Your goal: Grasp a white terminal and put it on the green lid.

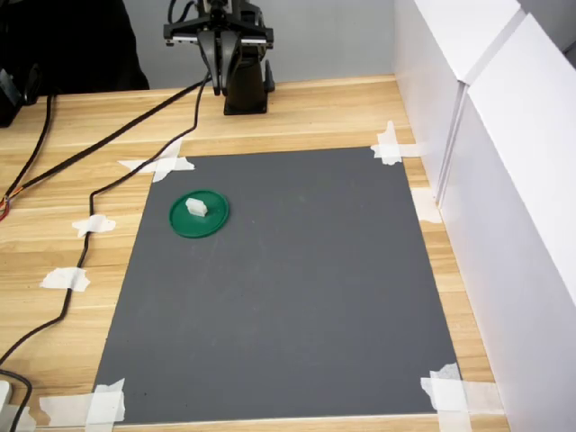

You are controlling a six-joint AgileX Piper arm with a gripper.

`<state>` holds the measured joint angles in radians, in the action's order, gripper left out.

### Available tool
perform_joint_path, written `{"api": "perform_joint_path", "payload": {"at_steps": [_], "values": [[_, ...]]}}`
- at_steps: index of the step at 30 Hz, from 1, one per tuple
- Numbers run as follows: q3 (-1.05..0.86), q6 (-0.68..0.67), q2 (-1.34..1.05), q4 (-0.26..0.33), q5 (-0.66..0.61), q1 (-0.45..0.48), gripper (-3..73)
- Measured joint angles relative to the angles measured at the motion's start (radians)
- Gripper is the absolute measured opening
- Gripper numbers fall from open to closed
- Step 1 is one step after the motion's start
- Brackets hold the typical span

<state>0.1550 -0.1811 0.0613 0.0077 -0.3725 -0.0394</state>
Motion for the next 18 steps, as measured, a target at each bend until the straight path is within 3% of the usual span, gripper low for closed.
{"api": "perform_joint_path", "payload": {"at_steps": [18], "values": [[-0.076,-0.014,-0.073,0.001,-0.102,0.0,2.4]]}}
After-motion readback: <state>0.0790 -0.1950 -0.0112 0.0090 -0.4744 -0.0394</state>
